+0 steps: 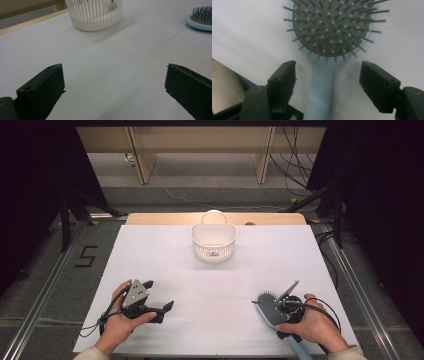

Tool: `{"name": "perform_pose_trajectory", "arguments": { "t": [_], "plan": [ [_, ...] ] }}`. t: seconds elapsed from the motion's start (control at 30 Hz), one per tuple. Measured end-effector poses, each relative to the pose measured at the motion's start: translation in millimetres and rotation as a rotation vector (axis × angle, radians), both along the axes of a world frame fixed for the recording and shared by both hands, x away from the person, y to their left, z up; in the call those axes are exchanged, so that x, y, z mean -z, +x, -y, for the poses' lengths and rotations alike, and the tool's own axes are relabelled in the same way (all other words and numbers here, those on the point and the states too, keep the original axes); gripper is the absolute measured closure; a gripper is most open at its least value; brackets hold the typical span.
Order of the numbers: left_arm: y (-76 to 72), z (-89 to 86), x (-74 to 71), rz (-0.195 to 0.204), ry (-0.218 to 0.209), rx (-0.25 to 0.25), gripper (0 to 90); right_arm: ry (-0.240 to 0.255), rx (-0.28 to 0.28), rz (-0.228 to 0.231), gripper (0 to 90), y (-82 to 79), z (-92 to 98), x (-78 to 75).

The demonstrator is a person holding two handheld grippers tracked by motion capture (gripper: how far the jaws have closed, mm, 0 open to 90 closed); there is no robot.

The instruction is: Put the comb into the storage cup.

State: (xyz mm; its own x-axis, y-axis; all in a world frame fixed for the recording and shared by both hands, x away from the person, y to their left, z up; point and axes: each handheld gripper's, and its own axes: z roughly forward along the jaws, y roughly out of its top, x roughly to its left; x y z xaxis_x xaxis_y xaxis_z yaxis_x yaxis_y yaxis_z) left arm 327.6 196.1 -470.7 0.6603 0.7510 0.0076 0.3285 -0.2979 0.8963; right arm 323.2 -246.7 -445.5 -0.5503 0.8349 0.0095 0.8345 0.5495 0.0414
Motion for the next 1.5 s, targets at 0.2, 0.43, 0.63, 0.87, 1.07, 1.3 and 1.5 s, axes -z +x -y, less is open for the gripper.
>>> {"name": "perform_pose_trajectory", "arguments": {
  "t": [0.2,0.43,0.63,0.87,1.07,1.3,1.5],
  "plan": [
    [0.2,0.1,0.2,0.001,-0.002,0.0,2.1,-0.021,0.014,-0.014,36.8,0.7,-2.6,3.5],
    [0.1,0.3,0.3,-0.002,-0.002,-0.001,2.1,-0.031,0.033,-0.017,46.0,0.8,-3.0,4.4],
    [0.2,0.1,0.1,-0.001,-0.001,0.0,2.2,-0.036,0.036,-0.019,50.9,0.2,-5.6,7.4],
    [0.2,0.2,0.2,-0.002,-0.001,0.0,2.1,-0.062,0.047,-0.008,58.4,0.1,-8.4,7.4],
    [0.3,0.0,0.0,0.0,-0.001,0.002,2.1,-0.076,0.057,-0.014,64.5,-1.0,-12.3,7.6],
    [0.3,0.2,0.0,0.002,-0.001,0.001,2.1,-0.081,0.071,-0.024,66.4,-0.6,-13.2,8.0],
    [0.4,0.2,-0.1,0.002,-0.001,0.0,2.1,-0.088,0.087,-0.031,68.1,-1.2,-13.9,8.1]
  ]
}}
